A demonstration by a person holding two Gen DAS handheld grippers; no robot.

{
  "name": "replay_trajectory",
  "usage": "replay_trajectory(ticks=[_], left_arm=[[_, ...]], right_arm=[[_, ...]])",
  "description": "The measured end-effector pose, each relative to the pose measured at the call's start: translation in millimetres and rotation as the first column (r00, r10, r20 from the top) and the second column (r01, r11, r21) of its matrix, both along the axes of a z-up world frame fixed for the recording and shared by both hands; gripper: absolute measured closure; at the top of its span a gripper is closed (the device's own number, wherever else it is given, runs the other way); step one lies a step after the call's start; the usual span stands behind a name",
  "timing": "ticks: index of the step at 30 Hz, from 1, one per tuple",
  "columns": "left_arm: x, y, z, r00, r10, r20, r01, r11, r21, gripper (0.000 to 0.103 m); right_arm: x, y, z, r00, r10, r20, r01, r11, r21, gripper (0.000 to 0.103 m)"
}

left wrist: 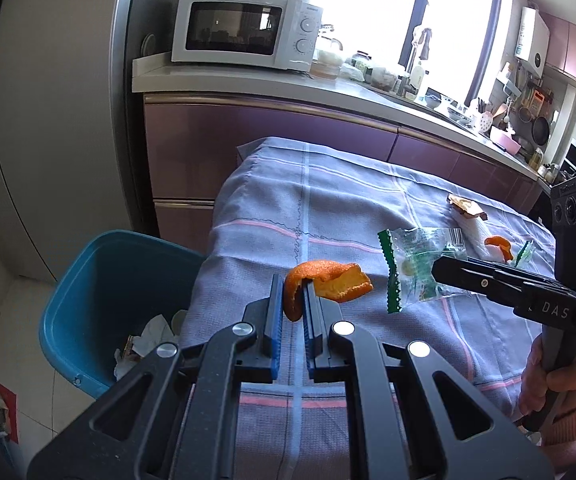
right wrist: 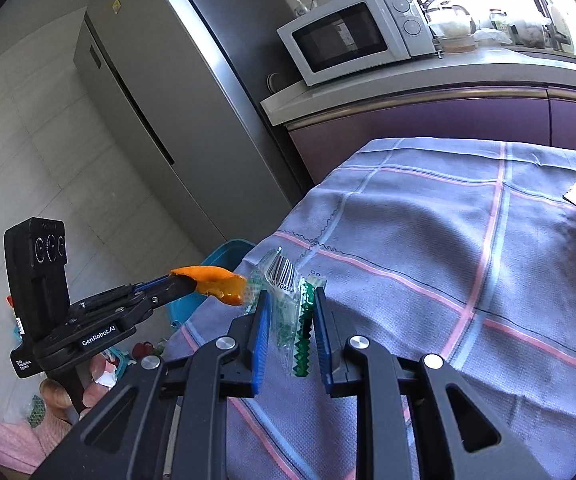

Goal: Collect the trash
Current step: 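Carry the orange peel and clear wrapper with both grippers over the teal bin, then open the left gripper to drop the peel while the right gripper drops the wrapper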

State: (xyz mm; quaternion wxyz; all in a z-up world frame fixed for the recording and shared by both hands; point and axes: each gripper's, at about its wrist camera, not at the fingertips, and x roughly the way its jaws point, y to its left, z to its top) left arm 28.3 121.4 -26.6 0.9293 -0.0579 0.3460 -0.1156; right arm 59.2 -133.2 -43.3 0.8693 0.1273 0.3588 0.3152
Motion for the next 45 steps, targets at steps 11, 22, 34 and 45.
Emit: replay_trajectory(ticks=[11, 22, 34, 45], left_arm=[[-4.6, 47.1, 5.5, 0.994, 0.106, 0.022, -0.106, 0.994, -0.003, 0.094], [-4.2, 99.4, 6.3, 0.973, 0.232, 0.021, -0.232, 0.973, -0.006, 0.094], [3.8, 132.1, -13.1, 0.949, 0.313, -0.025, -0.313, 0.95, 0.02, 0.094], [18.6, 144.5, -38.9, 0.932, 0.355, -0.076, -0.352, 0.935, 0.05, 0.093]], right_arm=[[13.0, 40.8, 2.8, 0.996, 0.087, 0.004, -0.087, 0.996, -0.011, 0.083], [25.1, 84.3, 8.5, 0.984, 0.175, 0.015, -0.174, 0.984, -0.025, 0.083], [37.5, 125.9, 9.4, 0.97, 0.245, -0.006, -0.245, 0.968, -0.062, 0.083], [51.0, 161.3, 2.1, 0.959, 0.28, -0.043, -0.283, 0.953, -0.104, 0.083]])
